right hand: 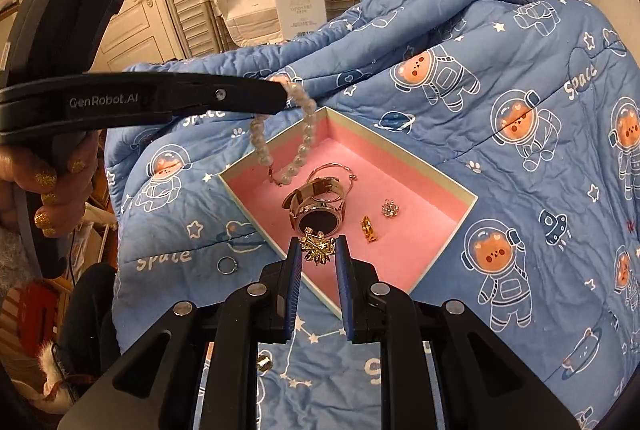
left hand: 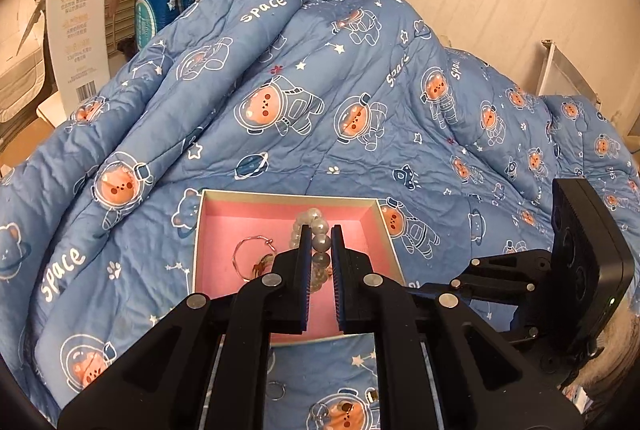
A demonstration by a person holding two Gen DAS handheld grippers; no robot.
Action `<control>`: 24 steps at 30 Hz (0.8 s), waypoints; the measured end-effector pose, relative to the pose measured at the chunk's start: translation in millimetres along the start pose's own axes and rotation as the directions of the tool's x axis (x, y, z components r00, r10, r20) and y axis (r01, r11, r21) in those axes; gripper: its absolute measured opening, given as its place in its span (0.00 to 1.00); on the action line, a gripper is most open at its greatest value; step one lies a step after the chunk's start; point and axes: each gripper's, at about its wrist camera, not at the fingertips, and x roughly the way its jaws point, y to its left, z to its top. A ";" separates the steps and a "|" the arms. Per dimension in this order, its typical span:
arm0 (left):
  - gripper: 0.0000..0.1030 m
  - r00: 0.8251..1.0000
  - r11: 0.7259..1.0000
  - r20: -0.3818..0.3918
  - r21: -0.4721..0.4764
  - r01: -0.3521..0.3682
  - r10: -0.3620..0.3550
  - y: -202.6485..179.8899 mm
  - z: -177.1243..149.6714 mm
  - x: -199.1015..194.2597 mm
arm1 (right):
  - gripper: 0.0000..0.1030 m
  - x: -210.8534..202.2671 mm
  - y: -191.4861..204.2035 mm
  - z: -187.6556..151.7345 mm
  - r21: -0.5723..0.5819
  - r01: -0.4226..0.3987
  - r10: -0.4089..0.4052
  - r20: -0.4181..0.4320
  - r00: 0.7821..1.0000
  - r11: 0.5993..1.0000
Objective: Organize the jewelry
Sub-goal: 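Carry the pearl bracelet and gold star pendant over the pink-lined box with both tools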
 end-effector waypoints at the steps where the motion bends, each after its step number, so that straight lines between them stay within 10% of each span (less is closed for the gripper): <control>1: 0.09 1.000 1.000 -0.007 -0.004 0.003 -0.003 0.4 3.9 5.5 | 0.16 5.7 -1.6 1.9 -0.004 0.006 -0.006 -0.011 1.000 1.000; 24: 0.09 0.985 0.986 -0.164 -0.164 0.027 -0.054 28.7 10.7 112.8 | 0.16 71.2 -28.1 7.2 0.040 0.008 0.000 -0.213 0.977 0.999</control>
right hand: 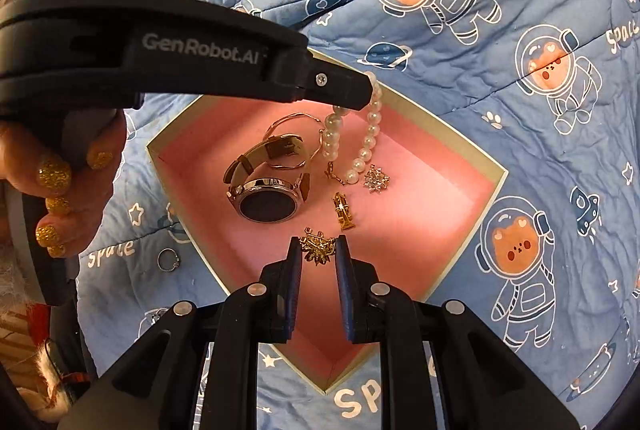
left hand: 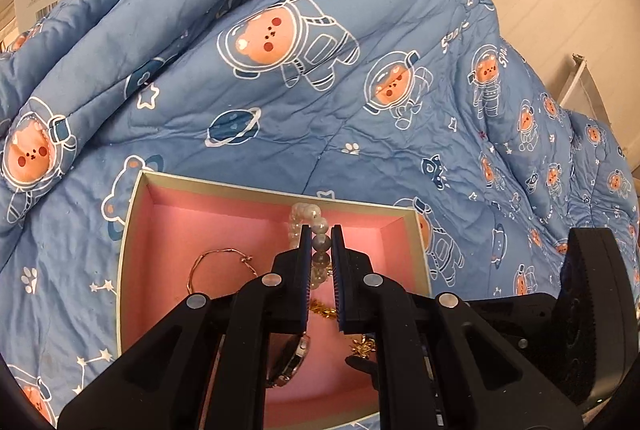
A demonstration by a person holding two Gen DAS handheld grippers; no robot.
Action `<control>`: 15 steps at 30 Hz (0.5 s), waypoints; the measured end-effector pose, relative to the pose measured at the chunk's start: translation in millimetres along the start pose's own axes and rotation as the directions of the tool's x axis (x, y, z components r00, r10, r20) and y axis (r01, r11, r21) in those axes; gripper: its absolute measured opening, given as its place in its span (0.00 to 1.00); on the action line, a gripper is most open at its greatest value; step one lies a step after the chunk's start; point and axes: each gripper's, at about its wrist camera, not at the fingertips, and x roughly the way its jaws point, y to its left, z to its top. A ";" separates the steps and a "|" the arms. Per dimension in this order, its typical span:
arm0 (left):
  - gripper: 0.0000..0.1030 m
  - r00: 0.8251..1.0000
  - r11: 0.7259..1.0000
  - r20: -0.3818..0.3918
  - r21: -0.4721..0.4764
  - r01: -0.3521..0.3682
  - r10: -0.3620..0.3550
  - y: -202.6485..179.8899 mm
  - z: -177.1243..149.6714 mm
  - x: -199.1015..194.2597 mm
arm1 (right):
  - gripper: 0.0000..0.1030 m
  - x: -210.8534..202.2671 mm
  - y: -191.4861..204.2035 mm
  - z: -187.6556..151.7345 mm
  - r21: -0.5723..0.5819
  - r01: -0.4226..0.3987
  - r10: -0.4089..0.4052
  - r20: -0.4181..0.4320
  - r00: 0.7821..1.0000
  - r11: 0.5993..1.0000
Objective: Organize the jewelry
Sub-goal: 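Carry the pearl bracelet and gold star pendant over the pink-lined box with both tools, then open both tools to drop the bracelet and pendant into the box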
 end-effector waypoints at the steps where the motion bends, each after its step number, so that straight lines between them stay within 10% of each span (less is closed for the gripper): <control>1: 0.09 1.000 1.000 -0.004 -0.001 -0.008 0.008 2.6 -0.4 2.1 | 0.16 1.1 0.6 0.7 -0.004 0.005 -0.005 -0.003 1.000 1.000; 15: 0.09 0.995 0.995 -0.022 0.042 -0.092 0.093 17.2 -4.4 9.9 | 0.16 32.1 11.6 16.9 -0.053 0.063 -0.068 -0.098 0.993 0.997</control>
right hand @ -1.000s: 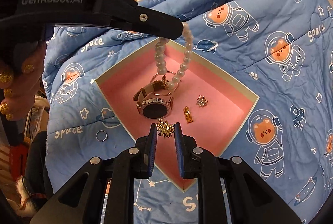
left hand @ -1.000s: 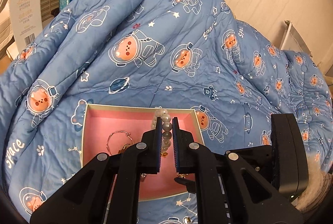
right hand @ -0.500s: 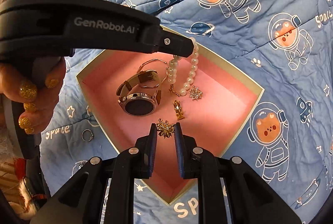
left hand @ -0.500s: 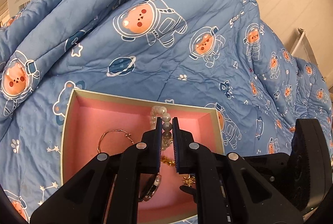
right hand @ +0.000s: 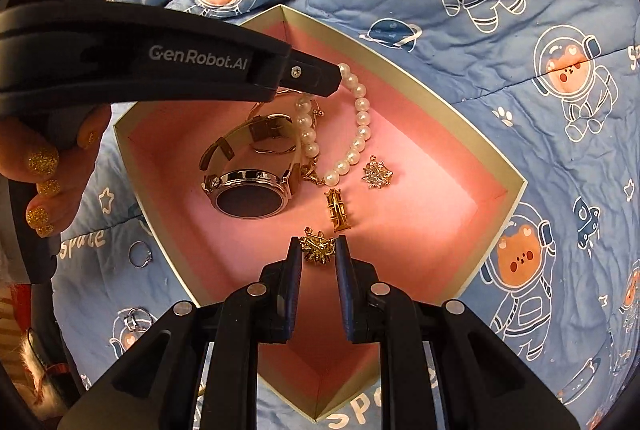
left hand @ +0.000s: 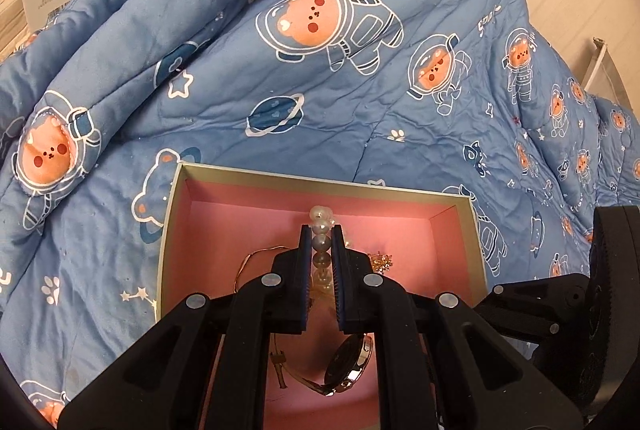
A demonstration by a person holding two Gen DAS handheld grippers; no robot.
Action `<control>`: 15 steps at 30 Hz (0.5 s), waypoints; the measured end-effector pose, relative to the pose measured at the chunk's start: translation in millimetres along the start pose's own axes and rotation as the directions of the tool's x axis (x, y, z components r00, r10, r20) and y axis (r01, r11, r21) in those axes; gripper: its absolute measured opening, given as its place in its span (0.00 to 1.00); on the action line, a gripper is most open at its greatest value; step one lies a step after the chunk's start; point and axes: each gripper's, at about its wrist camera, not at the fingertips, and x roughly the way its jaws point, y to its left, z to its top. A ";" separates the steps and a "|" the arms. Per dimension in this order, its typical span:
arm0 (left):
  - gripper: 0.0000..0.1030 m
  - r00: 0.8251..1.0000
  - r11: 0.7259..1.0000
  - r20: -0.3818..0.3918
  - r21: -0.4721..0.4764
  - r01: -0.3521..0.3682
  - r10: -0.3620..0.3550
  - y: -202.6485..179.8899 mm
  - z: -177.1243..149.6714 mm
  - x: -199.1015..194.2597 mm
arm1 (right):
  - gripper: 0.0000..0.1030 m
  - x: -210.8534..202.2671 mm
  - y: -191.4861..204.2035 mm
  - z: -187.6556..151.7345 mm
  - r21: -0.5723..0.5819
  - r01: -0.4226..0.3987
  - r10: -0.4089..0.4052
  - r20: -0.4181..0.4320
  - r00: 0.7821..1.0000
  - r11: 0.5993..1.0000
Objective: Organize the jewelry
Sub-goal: 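Open both tools to drop the bracelet and pendant into the box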
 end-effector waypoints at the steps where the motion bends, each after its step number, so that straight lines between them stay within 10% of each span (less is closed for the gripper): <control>1: 0.09 1.000 1.000 0.004 0.009 -0.009 0.009 -1.1 -0.6 -0.7 | 0.16 1.3 0.8 1.4 -0.002 0.003 -0.003 -0.004 1.000 1.000; 6: 0.14 0.999 1.000 0.031 0.016 0.009 -0.009 0.0 -2.6 -9.7 | 0.24 2.0 3.9 4.7 0.002 -0.003 0.003 0.000 1.000 1.000; 8: 0.41 0.998 1.000 0.056 0.010 0.017 -0.017 1.4 -3.6 -16.7 | 0.33 1.7 4.2 5.3 0.001 -0.006 0.006 0.011 1.000 1.000; 15: 0.71 0.986 0.998 0.158 -0.033 0.049 -0.044 8.1 -11.0 -52.7 | 0.44 -21.5 -2.4 -1.6 0.036 -0.023 0.021 0.071 0.997 0.999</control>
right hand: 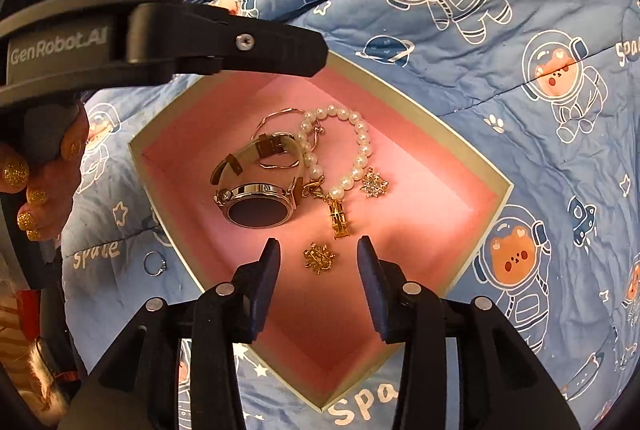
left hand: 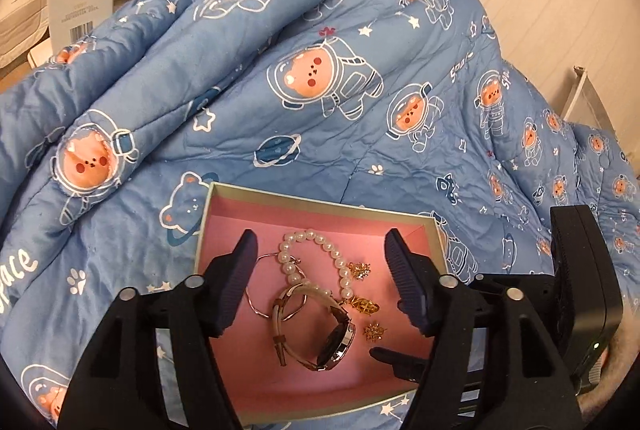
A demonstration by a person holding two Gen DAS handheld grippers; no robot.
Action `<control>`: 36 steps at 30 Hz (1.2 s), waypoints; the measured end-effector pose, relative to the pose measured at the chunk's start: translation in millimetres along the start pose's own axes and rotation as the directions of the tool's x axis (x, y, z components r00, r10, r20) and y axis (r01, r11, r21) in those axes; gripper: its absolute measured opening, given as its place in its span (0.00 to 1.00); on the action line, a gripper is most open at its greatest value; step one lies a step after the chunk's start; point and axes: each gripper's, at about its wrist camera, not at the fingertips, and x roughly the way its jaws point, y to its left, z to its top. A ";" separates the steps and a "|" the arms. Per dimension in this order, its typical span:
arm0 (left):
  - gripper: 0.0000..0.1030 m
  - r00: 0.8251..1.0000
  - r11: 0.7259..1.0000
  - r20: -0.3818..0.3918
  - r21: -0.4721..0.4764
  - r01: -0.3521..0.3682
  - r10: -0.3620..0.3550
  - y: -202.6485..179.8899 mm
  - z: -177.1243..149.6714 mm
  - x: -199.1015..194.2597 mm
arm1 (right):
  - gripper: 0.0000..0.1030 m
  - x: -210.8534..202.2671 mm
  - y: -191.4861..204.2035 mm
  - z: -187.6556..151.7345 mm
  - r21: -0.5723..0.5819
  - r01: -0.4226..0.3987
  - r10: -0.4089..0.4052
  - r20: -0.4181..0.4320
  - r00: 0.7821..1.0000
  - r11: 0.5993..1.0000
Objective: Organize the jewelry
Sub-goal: 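Open both tools to drop the bracelet and pendant into the box, then move both tools back to the remaining jewelry on the quilt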
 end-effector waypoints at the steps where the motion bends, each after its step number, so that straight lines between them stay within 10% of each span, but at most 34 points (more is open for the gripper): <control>1: 0.79 1.000 1.000 0.021 -0.003 -0.007 0.008 1.0 -1.9 -7.2 | 0.51 -4.4 0.7 -1.6 0.004 0.005 -0.005 0.020 1.000 1.000; 15: 0.94 0.982 0.989 0.129 0.044 -0.144 0.137 17.1 -83.2 -76.0 | 0.70 -75.2 22.4 -70.5 0.005 0.072 -0.070 0.306 0.950 0.997; 36: 0.94 0.975 0.952 0.082 0.210 -0.221 0.208 -28.4 -202.3 -83.7 | 0.63 -48.1 57.3 -157.9 0.038 0.027 -0.035 0.229 0.973 0.999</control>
